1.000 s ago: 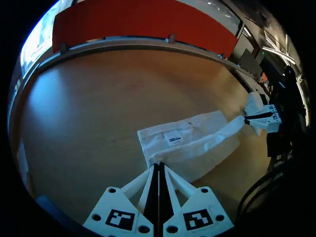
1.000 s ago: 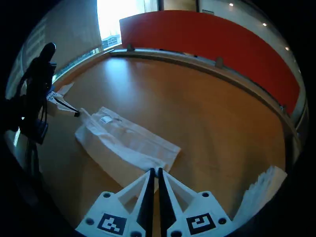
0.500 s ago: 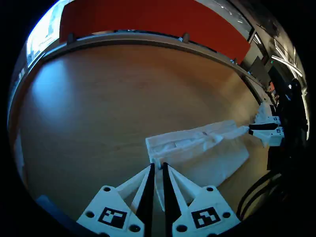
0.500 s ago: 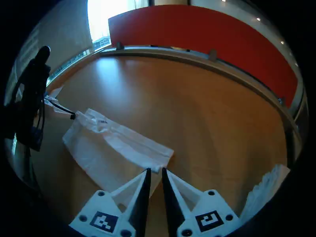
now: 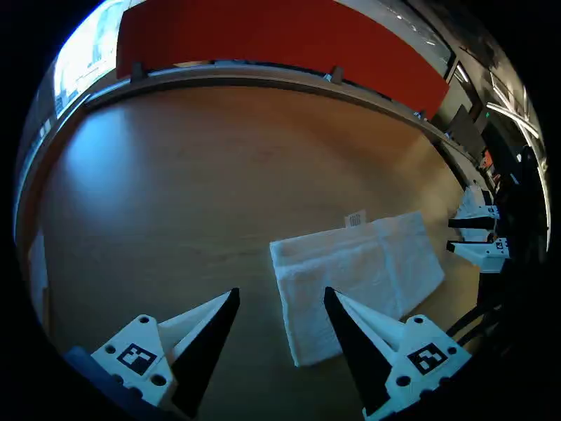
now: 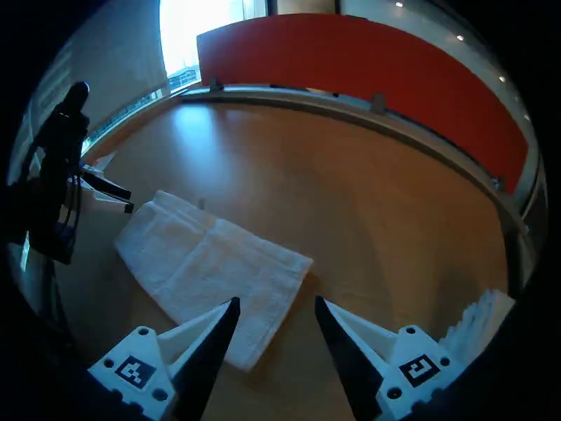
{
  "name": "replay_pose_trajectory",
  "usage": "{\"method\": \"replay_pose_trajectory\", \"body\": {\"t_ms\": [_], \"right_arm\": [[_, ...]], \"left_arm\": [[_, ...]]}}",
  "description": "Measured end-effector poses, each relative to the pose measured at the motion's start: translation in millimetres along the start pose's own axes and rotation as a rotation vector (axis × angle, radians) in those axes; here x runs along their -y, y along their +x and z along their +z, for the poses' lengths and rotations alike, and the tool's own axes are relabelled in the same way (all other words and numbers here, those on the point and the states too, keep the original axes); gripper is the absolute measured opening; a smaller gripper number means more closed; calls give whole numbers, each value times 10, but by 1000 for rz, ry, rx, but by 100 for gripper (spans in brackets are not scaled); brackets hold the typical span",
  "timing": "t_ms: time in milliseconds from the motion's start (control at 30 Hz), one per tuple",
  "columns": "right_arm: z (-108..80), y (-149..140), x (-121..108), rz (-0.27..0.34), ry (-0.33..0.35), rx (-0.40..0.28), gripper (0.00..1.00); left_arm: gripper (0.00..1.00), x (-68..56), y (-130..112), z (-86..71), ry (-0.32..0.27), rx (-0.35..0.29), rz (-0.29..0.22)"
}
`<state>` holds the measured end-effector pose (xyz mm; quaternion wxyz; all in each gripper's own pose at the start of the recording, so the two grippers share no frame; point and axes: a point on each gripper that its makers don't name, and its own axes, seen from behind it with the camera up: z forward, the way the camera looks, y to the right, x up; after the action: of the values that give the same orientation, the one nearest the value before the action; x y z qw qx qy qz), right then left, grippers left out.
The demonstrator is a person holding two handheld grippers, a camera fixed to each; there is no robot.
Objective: Fold towel
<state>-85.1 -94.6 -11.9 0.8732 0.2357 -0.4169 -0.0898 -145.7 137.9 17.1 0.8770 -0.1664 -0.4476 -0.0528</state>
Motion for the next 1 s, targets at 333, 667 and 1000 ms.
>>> {"method": "replay_pose_trajectory", "body": {"t_ms": [333,667,1000], "right_arm": [[-110,-185,90,-12,5,16,82],[-195,-481,205,-1,10,41,82],[-231,-606,229,-7,10,55,82]], "left_arm": [[93,-27,-172,-150,8,3,2],[93,-87,-488,-292,9,15,-14],[93,-114,-648,-355,17,22,-26]]}}
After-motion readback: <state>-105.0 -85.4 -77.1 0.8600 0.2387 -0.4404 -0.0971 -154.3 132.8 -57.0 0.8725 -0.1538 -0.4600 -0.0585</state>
